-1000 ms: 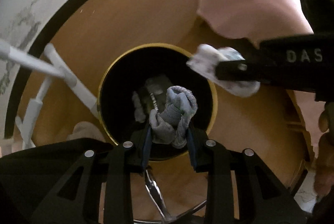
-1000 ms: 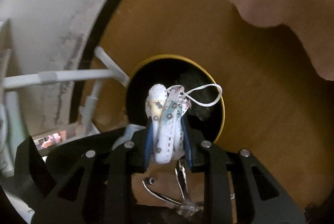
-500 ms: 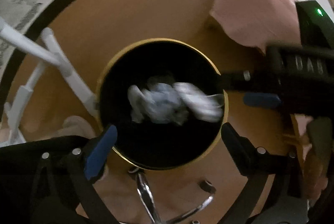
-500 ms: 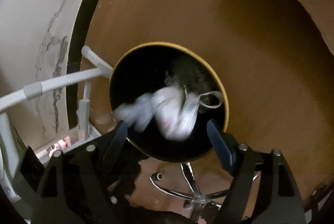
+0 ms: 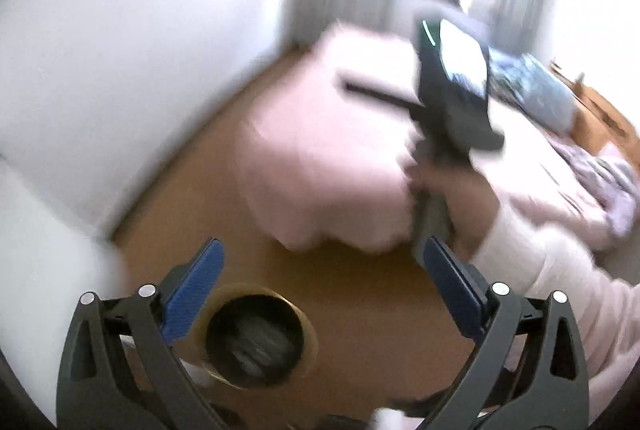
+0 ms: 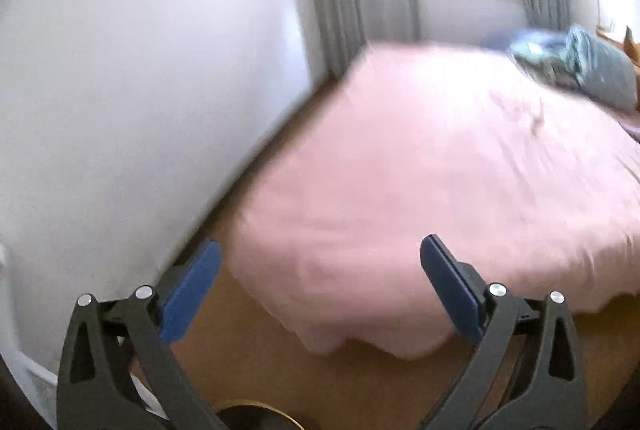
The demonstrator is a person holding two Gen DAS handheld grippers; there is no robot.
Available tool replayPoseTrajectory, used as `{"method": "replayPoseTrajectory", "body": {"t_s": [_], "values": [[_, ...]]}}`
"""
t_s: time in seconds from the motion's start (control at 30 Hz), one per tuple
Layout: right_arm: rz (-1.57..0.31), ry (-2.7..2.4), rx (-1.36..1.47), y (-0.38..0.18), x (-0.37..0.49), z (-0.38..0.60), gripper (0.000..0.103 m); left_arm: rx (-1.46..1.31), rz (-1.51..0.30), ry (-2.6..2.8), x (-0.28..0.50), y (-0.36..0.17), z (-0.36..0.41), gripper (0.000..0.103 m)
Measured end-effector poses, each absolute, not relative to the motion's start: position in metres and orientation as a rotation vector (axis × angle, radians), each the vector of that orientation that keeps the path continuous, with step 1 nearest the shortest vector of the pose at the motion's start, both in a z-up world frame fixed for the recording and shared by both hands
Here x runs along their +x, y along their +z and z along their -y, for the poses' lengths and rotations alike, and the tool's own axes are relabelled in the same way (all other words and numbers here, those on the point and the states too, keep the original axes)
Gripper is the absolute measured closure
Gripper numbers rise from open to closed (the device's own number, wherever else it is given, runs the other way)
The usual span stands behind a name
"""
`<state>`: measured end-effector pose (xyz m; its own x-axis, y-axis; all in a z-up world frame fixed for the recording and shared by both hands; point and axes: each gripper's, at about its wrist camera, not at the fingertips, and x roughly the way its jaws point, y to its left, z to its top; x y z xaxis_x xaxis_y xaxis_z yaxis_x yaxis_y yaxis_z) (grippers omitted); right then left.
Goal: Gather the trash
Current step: 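Grasp the green-white cigarette pack with the left tool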
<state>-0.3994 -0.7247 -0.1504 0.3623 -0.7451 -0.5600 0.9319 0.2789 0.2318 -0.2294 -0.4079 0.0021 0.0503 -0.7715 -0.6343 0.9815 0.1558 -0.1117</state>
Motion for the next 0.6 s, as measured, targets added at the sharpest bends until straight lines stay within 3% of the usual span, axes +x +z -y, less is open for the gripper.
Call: {"method": "replayPoseTrajectory", "body": {"t_s": [0.1,0.23,0.4,0.6], "values": [[-0.362,-1.03,0.516,-0.129,-0.383,0.689,0.006,0.338,-0.606,-1.116,-0.174,0.038,0.35,0.006],[-0.404,-0.886,0.479,-0.117,-0.356,0.655,0.006,0.11,-0.731,-0.596,-0.067,0.037,0.237,0.006],[-0.43,-0.809,0.434,-0.107,-0.343,0.612,0.006,-0.114,-0.747,-0.231,-0.023,0.035,0.125,0.006],[-0.378,-0.752,0.435,-0.08,-0.371,0.593,0.006,-0.112,-0.759,-0.077,-0.004,0.019,0.084,0.006]]}}
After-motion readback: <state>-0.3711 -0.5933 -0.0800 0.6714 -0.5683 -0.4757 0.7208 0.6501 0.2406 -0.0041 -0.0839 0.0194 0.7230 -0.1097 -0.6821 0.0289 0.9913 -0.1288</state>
